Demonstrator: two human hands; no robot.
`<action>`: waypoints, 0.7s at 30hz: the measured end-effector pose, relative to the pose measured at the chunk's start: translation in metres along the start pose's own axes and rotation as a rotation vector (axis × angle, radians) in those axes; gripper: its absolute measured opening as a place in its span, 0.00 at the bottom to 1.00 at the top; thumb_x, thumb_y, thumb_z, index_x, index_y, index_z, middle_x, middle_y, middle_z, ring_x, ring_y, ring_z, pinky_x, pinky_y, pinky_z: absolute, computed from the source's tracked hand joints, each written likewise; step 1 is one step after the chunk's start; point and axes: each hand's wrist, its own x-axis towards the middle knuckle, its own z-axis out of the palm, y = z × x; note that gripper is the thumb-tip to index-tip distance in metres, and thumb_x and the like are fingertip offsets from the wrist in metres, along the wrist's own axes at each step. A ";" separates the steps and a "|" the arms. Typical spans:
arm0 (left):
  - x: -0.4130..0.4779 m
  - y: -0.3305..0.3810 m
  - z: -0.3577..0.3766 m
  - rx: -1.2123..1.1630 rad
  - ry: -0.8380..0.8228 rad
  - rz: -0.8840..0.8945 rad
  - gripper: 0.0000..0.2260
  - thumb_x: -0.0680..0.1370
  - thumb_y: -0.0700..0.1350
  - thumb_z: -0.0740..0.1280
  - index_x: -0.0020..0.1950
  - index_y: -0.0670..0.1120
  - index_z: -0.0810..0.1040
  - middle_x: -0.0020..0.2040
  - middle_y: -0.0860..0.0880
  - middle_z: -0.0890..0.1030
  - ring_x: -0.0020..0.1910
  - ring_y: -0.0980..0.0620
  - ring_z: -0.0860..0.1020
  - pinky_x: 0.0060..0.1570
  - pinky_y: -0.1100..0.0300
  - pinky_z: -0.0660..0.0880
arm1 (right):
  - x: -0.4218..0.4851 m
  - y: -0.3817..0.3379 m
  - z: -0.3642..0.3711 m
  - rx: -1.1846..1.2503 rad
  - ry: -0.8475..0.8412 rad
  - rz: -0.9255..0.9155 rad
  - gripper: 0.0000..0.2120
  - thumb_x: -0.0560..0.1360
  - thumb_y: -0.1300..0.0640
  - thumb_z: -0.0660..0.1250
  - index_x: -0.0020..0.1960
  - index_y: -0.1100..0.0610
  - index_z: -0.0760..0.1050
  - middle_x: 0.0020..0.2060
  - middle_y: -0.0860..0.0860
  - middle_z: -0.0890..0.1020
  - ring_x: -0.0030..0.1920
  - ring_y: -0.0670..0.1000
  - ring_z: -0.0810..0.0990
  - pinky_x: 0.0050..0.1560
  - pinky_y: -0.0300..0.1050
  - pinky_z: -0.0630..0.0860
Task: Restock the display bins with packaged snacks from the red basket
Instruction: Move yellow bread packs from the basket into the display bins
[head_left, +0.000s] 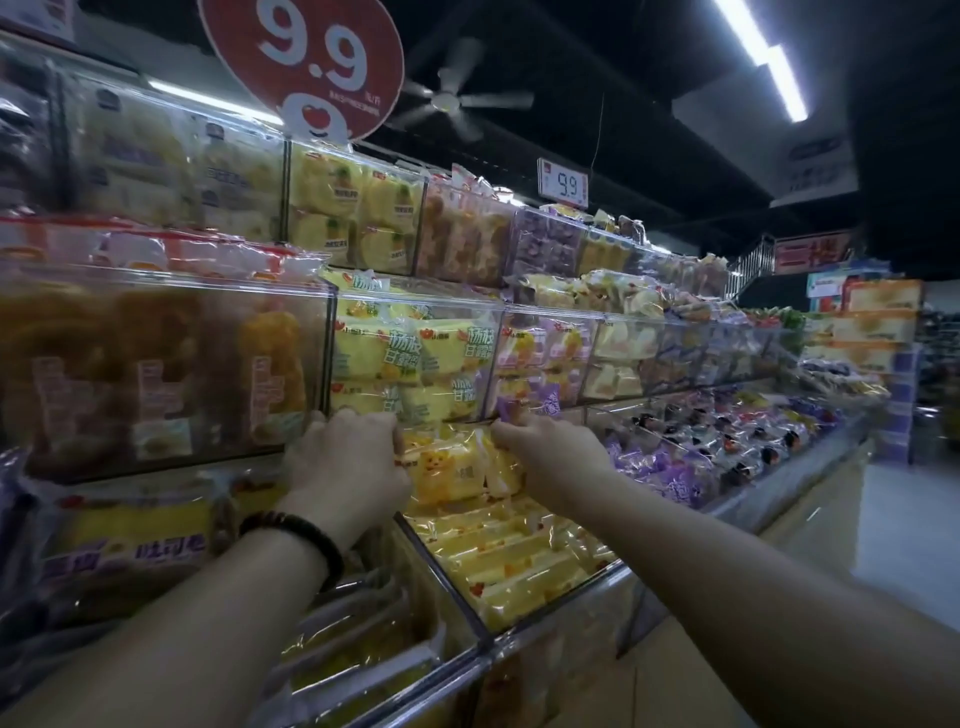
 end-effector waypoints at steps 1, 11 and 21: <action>0.000 0.001 0.000 0.018 0.002 0.009 0.11 0.78 0.55 0.70 0.59 0.60 0.77 0.63 0.49 0.76 0.67 0.42 0.72 0.61 0.46 0.76 | 0.001 -0.001 0.003 0.014 -0.011 0.010 0.23 0.79 0.66 0.63 0.70 0.47 0.69 0.56 0.52 0.79 0.46 0.56 0.82 0.43 0.52 0.83; -0.006 0.013 0.003 0.019 -0.018 0.256 0.15 0.78 0.59 0.70 0.65 0.65 0.77 0.64 0.53 0.75 0.68 0.45 0.70 0.69 0.46 0.70 | 0.014 0.007 0.004 0.403 -0.229 0.147 0.30 0.70 0.62 0.73 0.71 0.51 0.73 0.64 0.53 0.75 0.57 0.53 0.79 0.56 0.50 0.83; -0.008 0.014 0.006 0.021 -0.092 0.256 0.18 0.78 0.61 0.70 0.68 0.64 0.75 0.68 0.53 0.73 0.71 0.45 0.66 0.72 0.44 0.66 | 0.008 -0.005 0.008 0.443 -0.125 0.214 0.27 0.75 0.55 0.76 0.73 0.49 0.75 0.69 0.51 0.76 0.61 0.51 0.78 0.60 0.49 0.80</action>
